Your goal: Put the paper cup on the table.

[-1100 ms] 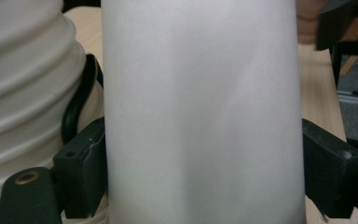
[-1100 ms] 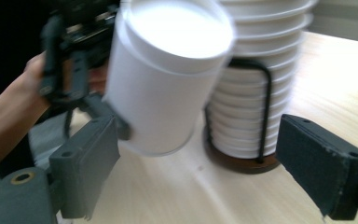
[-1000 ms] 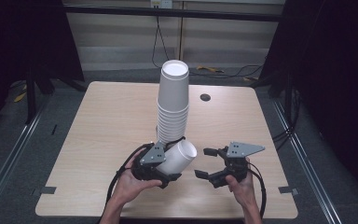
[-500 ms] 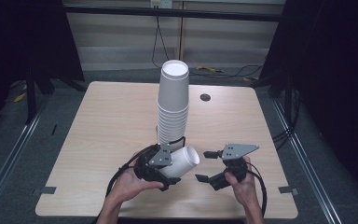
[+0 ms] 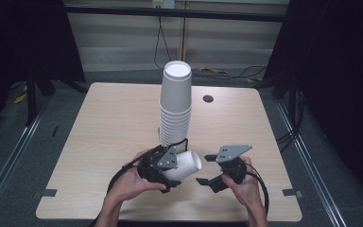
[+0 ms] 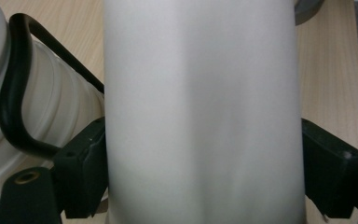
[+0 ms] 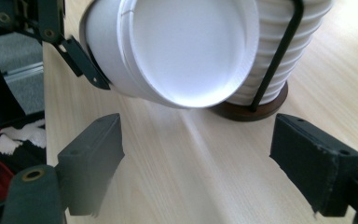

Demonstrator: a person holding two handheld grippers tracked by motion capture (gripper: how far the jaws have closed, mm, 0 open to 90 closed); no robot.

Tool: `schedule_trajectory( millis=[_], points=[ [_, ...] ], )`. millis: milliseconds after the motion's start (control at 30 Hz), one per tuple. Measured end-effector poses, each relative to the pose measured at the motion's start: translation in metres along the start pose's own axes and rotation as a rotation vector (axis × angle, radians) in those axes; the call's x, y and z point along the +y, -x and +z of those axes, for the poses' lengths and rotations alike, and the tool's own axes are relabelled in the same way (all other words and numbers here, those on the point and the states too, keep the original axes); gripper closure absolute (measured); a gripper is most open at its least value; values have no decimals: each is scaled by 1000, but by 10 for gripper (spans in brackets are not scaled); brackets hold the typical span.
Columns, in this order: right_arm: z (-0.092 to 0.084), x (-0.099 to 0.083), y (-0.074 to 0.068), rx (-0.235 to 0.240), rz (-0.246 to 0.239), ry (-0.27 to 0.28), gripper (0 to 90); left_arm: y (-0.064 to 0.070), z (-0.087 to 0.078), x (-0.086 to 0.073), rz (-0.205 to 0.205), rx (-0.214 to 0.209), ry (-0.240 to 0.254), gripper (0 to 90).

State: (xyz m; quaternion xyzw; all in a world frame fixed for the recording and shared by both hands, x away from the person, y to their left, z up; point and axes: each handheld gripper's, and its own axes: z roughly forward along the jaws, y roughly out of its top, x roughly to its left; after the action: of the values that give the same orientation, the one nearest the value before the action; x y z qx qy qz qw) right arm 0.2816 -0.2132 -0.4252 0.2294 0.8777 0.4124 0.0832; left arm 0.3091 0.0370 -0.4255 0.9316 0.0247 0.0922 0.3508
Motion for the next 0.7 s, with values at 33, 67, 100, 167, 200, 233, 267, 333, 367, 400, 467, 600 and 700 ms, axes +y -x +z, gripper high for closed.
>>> schedule_trajectory(
  millis=[33, 67, 100, 167, 200, 233, 267, 333, 367, 400, 467, 600, 700],
  points=[
    [2, 1, 2, 39, 11, -24, 138, 0, 0, 0, -2, -1, -7, 152],
    [4, 2, 3, 65, 16, -41, 155, 0, 0, 1, 6, -1, -13, 152],
    [5, 2, 3, 69, 11, -46, 171, 0, 1, 2, 7, -8, -20, 152],
    [5, 3, 2, 55, -3, -35, 172, 1, 1, 3, 14, -10, -26, 151],
    [5, 4, 2, 56, -2, -22, 172, 1, 2, 3, 12, -15, -32, 152],
    [4, 6, 3, 65, -4, -21, 171, 1, 3, 4, 20, -12, -53, 152],
    [4, 6, 3, 65, -4, -21, 171, 1, 3, 4, 20, -12, -53, 151],
    [4, 8, 4, 76, -13, -34, 165, 1, 4, 5, 22, -7, -76, 152],
    [5, 8, 4, 79, -23, -46, 161, 2, 5, 5, 20, -5, -77, 152],
    [5, 9, 4, 78, -26, -60, 160, 2, 6, 5, 23, -10, -82, 151],
    [7, 10, 5, 85, -36, -68, 160, 2, 7, 7, 31, -11, -90, 152],
    [11, 13, 8, 119, -46, -100, 160, 4, 12, 10, 47, -5, -121, 152],
    [13, 14, 9, 130, -41, -113, 160, 6, 13, 12, 77, 6, -133, 152]
  ],
)
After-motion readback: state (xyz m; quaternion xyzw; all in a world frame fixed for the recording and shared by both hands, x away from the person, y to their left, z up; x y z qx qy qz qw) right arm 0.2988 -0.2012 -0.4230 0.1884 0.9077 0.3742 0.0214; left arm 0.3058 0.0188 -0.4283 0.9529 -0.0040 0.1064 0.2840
